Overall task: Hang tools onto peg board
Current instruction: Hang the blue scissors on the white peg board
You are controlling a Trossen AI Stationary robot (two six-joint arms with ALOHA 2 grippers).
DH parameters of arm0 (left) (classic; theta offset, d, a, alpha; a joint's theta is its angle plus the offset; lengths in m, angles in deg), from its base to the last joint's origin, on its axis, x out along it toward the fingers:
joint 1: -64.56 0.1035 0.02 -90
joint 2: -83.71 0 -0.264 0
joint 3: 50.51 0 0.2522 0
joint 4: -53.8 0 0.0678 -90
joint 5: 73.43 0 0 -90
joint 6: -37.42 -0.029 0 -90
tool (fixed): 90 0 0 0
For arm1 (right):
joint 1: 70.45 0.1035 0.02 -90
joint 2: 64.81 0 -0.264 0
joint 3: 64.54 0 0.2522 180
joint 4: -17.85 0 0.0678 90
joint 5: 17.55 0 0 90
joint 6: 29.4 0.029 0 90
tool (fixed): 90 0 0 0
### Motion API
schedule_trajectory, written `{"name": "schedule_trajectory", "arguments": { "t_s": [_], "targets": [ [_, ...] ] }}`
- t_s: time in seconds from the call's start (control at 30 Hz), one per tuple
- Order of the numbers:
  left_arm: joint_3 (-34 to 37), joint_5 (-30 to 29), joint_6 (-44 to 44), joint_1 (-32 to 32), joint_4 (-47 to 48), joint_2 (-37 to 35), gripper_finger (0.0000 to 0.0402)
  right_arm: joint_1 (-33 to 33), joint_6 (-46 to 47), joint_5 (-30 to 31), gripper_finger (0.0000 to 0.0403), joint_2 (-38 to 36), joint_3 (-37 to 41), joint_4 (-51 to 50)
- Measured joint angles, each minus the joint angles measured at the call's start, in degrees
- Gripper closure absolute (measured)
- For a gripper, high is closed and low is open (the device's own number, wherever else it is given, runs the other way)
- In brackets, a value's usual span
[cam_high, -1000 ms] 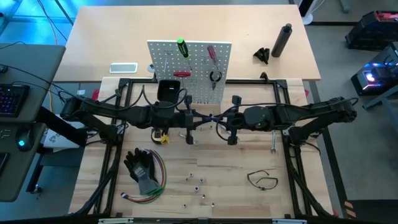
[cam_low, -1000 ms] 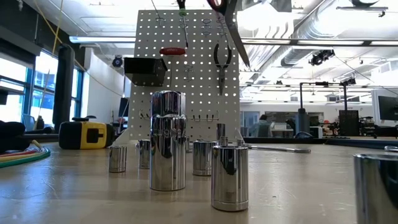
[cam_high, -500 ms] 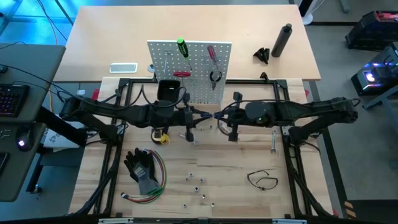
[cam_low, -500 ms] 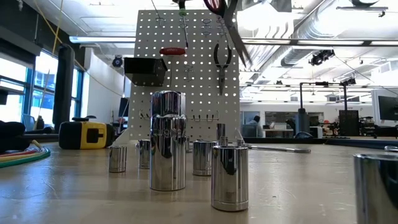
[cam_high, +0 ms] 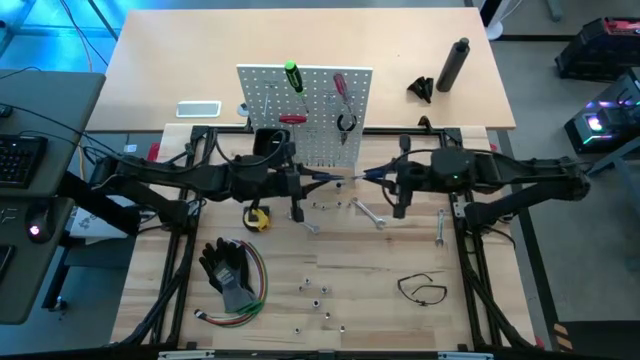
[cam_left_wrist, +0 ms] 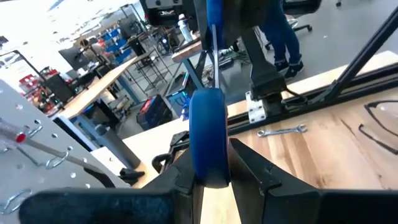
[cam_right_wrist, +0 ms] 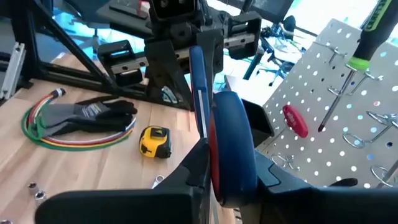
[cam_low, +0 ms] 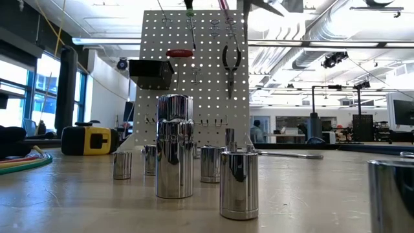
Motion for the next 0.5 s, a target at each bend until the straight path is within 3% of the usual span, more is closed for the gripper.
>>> {"name": "schedule_trajectory", "arguments": {
  "t_s": [0.17,0.27,0.5],
  "targets": [
    [0.03,4.62,0.11,1.99,-2.90,1.58,0.0344,-1.34,0.02,0.07,0.0369,5.84,-0.19,1.79],
    [0.09,6.01,1.38,2.55,-3.66,2.66,0.0344,-2.87,-1.31,-2.87,0.0369,9.62,0.00,5.32],
    [0.03,4.98,1.83,2.34,-2.66,3.01,0.0344,-6.31,-1.25,-8.48,0.0369,14.03,0.00,9.58]
  ]
}}
